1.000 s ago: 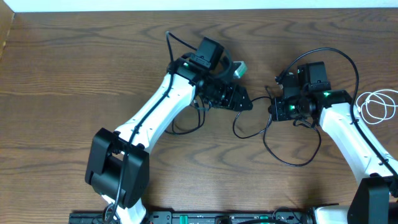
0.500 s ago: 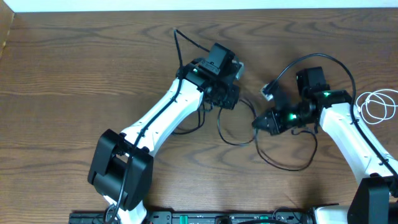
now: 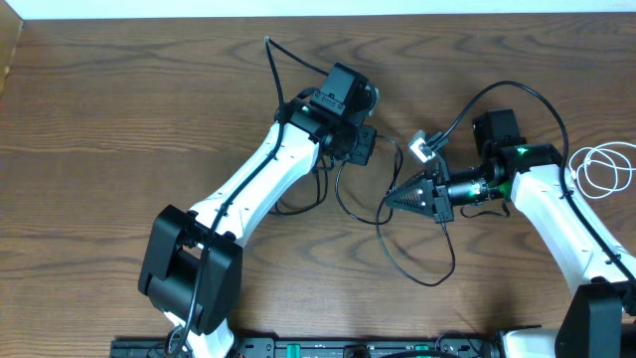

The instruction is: Untangle cables

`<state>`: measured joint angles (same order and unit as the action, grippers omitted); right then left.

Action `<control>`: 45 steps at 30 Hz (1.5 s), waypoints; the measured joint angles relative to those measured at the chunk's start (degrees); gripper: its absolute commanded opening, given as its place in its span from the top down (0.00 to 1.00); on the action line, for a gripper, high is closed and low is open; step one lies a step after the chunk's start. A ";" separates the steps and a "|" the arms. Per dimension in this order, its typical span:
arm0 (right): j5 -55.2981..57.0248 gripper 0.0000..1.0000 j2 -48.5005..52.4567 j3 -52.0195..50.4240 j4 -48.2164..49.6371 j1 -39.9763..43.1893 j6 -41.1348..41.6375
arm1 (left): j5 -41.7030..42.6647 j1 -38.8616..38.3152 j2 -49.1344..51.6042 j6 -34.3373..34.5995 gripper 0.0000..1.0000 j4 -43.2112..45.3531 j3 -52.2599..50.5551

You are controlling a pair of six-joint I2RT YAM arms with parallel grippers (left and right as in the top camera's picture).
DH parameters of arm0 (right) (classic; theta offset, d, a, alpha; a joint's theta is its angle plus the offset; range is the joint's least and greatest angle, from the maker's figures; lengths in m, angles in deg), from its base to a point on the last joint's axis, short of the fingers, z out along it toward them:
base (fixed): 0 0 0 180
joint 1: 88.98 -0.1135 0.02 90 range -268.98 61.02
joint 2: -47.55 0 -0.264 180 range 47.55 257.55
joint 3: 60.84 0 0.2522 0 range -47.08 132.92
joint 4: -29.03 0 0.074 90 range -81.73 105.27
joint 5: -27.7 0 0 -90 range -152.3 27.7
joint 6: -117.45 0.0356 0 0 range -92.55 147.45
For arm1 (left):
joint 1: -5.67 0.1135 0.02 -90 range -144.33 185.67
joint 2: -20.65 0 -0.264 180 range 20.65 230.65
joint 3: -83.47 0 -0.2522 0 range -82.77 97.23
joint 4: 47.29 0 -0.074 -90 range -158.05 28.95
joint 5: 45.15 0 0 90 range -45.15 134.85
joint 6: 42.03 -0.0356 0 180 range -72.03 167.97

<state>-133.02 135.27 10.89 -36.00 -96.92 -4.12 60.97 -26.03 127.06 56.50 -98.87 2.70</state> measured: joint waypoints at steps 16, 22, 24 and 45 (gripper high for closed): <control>22.23 0.56 0.00 -0.20 16.22 6.78 27.78 | -2.49 5.38 -3.91 0.63 0.93 -1.97 0.00; 36.17 0.21 0.00 -0.20 14.78 6.91 35.26 | 8.57 9.44 -16.87 1.99 0.92 0.76 0.24; 35.08 0.20 0.00 -0.20 14.86 6.36 34.84 | 12.44 8.33 -17.75 1.99 0.93 0.76 0.48; 22.05 0.35 0.00 -0.24 38.62 -4.90 29.55 | 31.19 4.85 -16.70 2.19 0.92 4.81 0.48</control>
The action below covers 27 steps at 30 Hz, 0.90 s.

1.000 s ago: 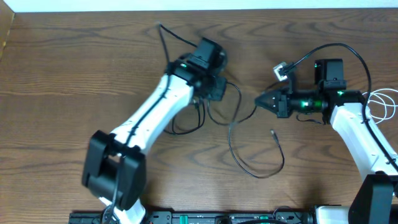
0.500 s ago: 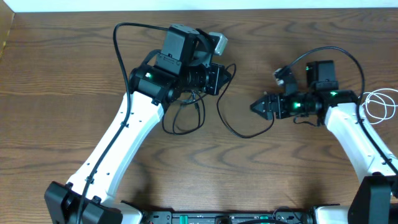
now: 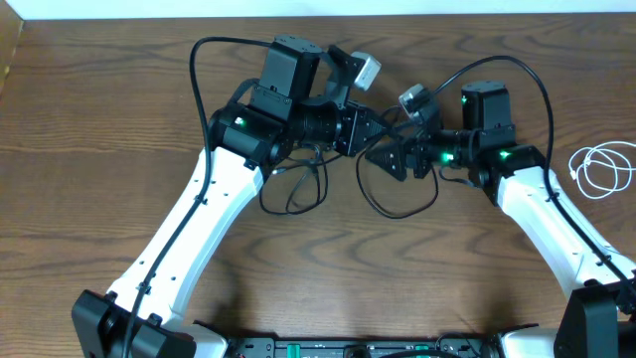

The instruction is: Untangle cables

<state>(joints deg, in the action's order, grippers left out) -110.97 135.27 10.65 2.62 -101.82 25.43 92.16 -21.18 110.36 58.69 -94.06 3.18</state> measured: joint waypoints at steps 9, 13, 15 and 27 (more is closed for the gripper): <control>-0.63 0.99 0.00 -0.04 7.17 0.00 4.42 | 3.63 0.00 0.00 -0.02 0.92 0.28 0.00; -0.39 0.99 0.00 -0.04 6.58 0.00 4.59 | 3.45 0.94 0.00 -0.02 0.92 0.11 0.00; 1.99 0.99 0.00 -0.04 3.91 -0.09 5.07 | 1.49 2.01 0.00 -0.07 0.64 -1.57 0.00; 24.94 0.99 -0.07 6.01 -12.57 8.85 9.16 | -30.21 3.93 0.07 -0.26 0.40 -16.48 0.00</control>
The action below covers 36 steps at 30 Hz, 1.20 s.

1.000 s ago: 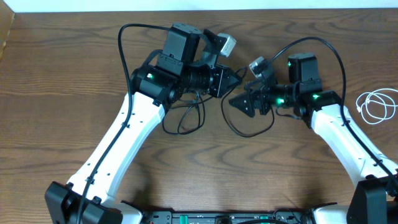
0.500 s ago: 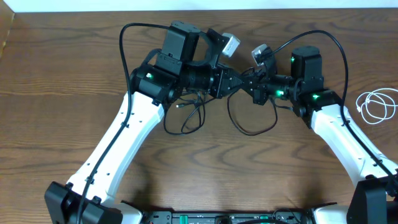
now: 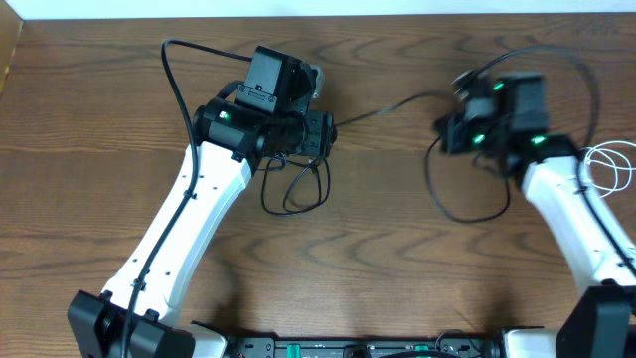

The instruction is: Untangle cables

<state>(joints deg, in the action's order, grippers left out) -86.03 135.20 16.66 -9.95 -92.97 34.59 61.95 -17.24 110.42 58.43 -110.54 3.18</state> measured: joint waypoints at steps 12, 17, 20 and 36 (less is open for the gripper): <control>1.16 0.99 -5.11 19.93 2.21 25.59 10.67 | -2.86 0.00 0.00 0.00 0.40 -1.86 0.00; 4.04 0.99 -5.01 19.93 1.73 31.71 11.21 | -2.91 0.00 0.00 0.00 0.40 -3.19 0.00; 6.71 0.99 -4.87 19.93 0.35 34.10 11.37 | -2.91 0.00 0.00 0.00 0.41 -3.26 0.00; 16.33 0.99 5.14 19.93 -3.85 44.61 12.04 | -2.91 0.00 0.00 0.00 0.41 -4.09 0.00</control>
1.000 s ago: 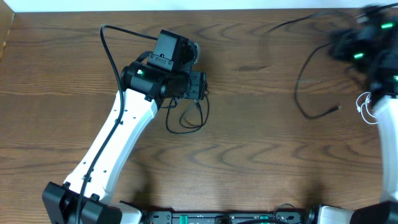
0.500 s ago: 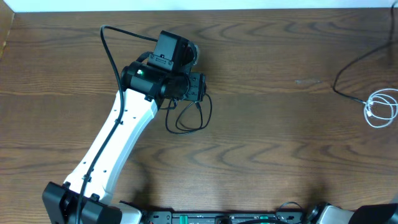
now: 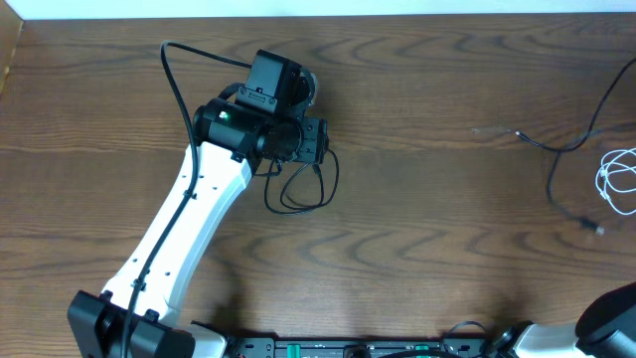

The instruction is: Untangle cables

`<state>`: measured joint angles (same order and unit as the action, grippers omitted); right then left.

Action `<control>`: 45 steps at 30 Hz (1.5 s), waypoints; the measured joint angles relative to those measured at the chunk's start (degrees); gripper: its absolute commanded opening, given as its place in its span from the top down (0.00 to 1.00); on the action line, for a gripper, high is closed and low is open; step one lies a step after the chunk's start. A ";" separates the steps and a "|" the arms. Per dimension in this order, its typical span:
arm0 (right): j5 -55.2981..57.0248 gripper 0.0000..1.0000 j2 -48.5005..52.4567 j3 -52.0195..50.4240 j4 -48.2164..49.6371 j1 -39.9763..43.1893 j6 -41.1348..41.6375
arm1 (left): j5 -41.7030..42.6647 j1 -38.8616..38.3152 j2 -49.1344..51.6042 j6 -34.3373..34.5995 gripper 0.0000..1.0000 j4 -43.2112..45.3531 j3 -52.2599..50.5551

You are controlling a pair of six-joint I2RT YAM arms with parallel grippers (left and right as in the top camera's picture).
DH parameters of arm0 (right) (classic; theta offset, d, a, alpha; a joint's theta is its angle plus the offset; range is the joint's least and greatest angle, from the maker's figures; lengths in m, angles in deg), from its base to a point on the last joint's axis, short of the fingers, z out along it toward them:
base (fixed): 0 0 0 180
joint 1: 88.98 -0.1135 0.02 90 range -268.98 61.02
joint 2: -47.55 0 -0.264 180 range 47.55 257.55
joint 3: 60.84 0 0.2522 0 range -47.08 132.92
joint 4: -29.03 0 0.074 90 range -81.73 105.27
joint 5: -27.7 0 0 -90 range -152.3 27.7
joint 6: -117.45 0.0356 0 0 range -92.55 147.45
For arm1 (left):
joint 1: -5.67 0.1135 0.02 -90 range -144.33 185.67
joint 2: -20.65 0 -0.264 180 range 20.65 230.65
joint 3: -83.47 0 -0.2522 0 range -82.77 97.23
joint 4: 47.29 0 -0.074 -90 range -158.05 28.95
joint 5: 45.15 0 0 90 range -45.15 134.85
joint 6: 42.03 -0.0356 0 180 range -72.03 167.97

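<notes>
My left gripper (image 3: 320,145) sits left of the table's middle. It looks shut on a black cable (image 3: 301,191) whose loops lie on the wood just below it. A second black cable (image 3: 558,171) is near the right edge. One end is blurred, and the other is a small plug (image 3: 596,229). This cable lies apart from the left loops. My right gripper is out of view; only a bit of the right arm's base (image 3: 616,310) shows at the bottom right corner.
A coiled white cable (image 3: 620,181) lies at the right edge, beside the second black cable. The left arm's own supply cable (image 3: 177,94) arches over the table's left part. A thin black cable (image 3: 604,99) runs down from the top right corner.
The right gripper, which held a black cable stretched toward the left gripper, has left the view. That cable is now at the right edge, apart from the left loops. The left gripper barely moved.
At first both grippers were close together at mid-table over tangled black cables. Then they met higher up, near the centre. After that they stood far apart with a cable taut between them. Now the two black cables are separate, one at each side.
</notes>
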<state>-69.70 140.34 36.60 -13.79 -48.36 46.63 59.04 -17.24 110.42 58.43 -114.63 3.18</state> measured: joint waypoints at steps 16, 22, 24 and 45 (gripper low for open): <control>-0.07 0.34 4.33 0.00 -2.78 3.19 3.19 | 0.00 0.00 0.00 0.00 0.41 -0.02 0.00; -13.44 0.32 4.31 0.26 -14.10 2.21 3.13 | 0.00 0.00 0.00 0.00 0.41 0.00 0.00; -13.77 0.30 4.33 0.24 -21.31 1.01 2.45 | 0.00 0.00 0.00 0.00 0.41 -0.04 0.00; 1.84 0.66 4.33 -30.12 -3.39 -11.96 -1.90 | 0.00 0.00 0.02 0.00 0.41 -0.63 0.00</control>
<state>-67.87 144.67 6.48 -17.18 -60.31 44.73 59.04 -17.24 110.44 58.43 -115.26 3.18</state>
